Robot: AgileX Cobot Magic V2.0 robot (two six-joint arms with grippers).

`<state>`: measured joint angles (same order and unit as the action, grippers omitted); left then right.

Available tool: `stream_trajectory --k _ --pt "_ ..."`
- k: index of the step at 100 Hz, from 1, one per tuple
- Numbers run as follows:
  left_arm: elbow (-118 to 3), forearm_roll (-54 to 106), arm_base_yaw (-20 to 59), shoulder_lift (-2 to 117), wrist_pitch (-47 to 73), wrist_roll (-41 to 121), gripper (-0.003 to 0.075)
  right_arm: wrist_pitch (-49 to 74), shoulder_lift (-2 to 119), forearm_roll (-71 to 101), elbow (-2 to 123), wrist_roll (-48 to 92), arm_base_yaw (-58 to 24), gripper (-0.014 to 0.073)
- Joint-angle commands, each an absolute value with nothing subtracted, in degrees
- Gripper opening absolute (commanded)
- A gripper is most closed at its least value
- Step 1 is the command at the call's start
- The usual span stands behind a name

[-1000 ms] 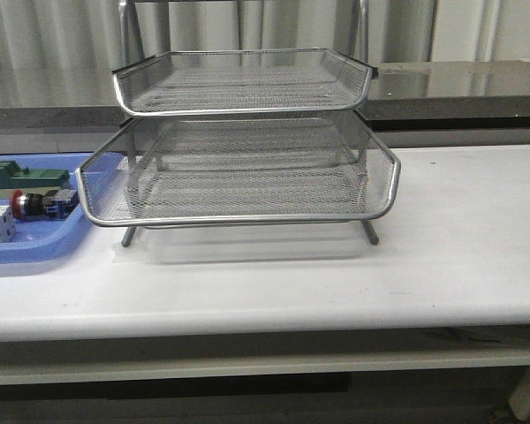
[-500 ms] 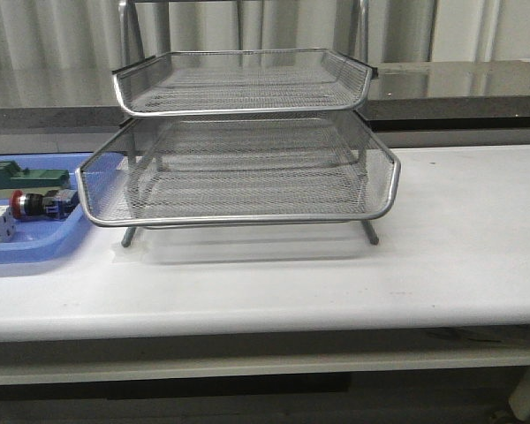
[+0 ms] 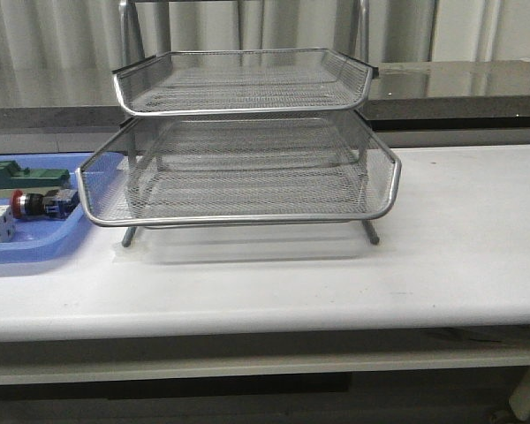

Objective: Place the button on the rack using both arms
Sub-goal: 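Reach the left gripper into the blue tray over the red push button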

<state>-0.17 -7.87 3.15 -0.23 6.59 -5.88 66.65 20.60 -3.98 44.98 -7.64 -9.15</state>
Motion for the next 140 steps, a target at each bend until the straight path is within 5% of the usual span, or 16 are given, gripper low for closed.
stream_trajectory --k 1,45,65,140 --pt "3.02 -7.71 3.17 -2.07 2.22 -6.23 -0.0021 63.49 21.13 -5.06 46.78 -7.62 -9.02 -0.0071" --pt "1.64 -7.85 3.17 -2.07 -5.51 -6.23 -0.0021 63.49 21.13 -5.06 46.78 -7.62 -9.02 -0.0071" --pt "-6.39 -4.38 3.17 0.86 2.50 -6.23 -0.0021 63.49 21.13 -5.06 46.78 -7.62 -9.02 -0.0071" --pt "-52.61 -12.85 3.17 56.37 18.88 -4.57 -0.0021 63.49 21.13 -5.06 46.78 -7.62 -9.02 -0.0071"
